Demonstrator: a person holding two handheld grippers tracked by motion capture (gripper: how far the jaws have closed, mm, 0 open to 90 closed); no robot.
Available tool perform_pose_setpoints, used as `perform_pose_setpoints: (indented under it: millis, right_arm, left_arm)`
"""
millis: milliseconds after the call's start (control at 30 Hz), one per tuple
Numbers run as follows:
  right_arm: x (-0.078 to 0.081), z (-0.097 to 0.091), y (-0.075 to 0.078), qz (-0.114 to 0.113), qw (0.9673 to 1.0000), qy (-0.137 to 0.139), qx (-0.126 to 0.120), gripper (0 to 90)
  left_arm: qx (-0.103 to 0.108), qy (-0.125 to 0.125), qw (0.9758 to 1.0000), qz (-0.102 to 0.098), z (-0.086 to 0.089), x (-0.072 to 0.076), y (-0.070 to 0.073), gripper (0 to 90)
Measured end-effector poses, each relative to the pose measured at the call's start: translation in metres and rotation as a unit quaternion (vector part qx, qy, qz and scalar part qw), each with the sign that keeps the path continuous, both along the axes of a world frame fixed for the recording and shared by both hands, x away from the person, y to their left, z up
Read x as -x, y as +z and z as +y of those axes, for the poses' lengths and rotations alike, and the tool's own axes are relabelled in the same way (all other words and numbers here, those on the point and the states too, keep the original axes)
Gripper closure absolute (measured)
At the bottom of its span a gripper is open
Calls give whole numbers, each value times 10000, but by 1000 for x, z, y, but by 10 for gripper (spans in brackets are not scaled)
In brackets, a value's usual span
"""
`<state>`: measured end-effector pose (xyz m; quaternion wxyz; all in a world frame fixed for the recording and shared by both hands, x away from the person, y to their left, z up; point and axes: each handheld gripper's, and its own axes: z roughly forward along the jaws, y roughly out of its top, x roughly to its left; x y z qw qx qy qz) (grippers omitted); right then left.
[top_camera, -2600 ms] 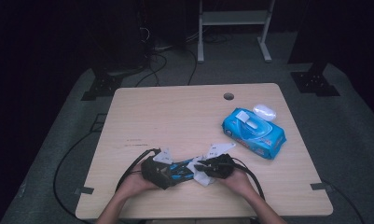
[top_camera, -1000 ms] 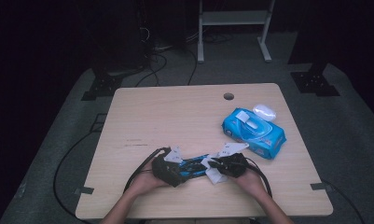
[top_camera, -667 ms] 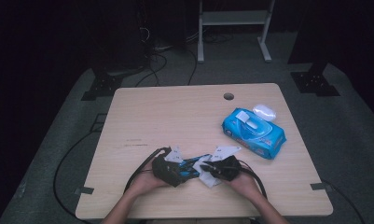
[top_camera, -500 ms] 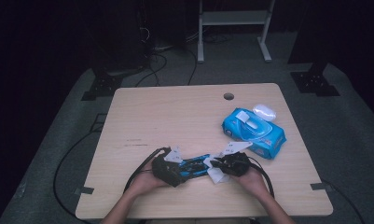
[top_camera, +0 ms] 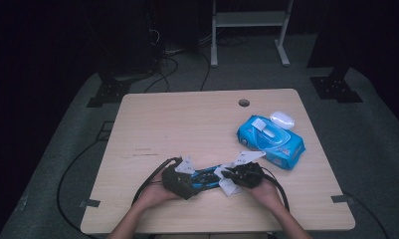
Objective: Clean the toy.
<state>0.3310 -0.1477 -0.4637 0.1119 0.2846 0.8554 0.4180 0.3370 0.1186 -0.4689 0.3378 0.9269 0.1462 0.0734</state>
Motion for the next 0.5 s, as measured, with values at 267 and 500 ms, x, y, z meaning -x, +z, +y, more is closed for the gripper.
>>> perform_pose_setpoints:
  millis: [267, 500]
  right_arm:
    - [3, 11, 1, 123, 9992, 223, -297, 819]
    - [-3, -4, -2, 214, 9995, -125, -195, 819]
  left_arm:
    - [8, 0, 10000, 41, 2, 0, 0, 235]
    - [52, -47, 10000, 68, 6, 0, 1, 238]
